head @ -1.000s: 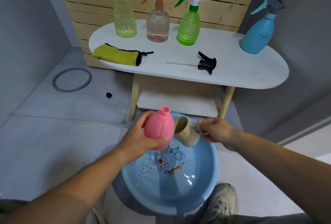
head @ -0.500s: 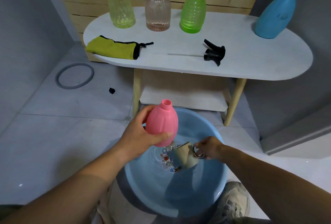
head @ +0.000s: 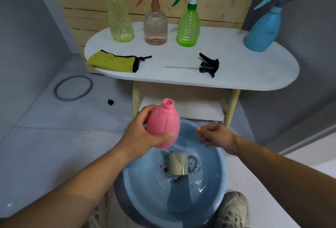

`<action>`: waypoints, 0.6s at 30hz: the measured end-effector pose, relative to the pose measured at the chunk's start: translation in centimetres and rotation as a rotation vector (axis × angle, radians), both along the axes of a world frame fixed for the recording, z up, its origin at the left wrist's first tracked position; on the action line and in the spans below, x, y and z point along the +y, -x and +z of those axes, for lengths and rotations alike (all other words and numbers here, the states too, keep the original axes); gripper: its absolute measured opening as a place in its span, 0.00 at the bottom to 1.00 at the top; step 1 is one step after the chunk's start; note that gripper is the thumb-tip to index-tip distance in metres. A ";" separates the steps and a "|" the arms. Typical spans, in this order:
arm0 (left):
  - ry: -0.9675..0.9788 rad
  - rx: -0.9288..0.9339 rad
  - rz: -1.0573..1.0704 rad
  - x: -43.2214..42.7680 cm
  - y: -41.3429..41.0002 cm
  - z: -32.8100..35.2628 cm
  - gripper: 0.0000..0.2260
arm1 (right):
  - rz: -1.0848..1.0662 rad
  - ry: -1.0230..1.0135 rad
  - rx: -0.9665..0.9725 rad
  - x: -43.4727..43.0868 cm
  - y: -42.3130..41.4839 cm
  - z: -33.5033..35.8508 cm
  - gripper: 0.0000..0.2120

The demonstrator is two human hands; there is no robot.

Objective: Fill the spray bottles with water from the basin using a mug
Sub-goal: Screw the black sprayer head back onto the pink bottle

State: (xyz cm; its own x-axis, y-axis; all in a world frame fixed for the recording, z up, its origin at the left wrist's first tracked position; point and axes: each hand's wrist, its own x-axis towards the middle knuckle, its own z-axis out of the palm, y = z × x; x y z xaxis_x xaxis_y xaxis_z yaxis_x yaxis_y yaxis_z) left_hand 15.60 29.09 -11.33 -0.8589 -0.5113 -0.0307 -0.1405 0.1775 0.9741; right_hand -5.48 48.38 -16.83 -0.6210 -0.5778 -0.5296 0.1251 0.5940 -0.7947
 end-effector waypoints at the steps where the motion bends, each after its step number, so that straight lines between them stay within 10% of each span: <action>1: 0.010 0.020 0.003 -0.2 0.3 0.7 0.35 | 0.006 0.033 -0.010 -0.1 0.2 1.8 0.13; 18: 0.169 0.137 0.049 -6.5 9.1 11.7 0.38 | -0.399 0.252 0.419 -7.9 6.9 18.2 0.18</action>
State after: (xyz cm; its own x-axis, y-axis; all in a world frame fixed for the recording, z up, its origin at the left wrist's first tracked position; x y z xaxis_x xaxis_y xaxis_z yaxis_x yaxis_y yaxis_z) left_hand 6.48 22.60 0.37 -0.8230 -0.5407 0.1741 -0.0216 0.3362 0.9416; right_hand -12.35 40.52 1.34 -0.9397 -0.3343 -0.0726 -0.0539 0.3543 -0.9336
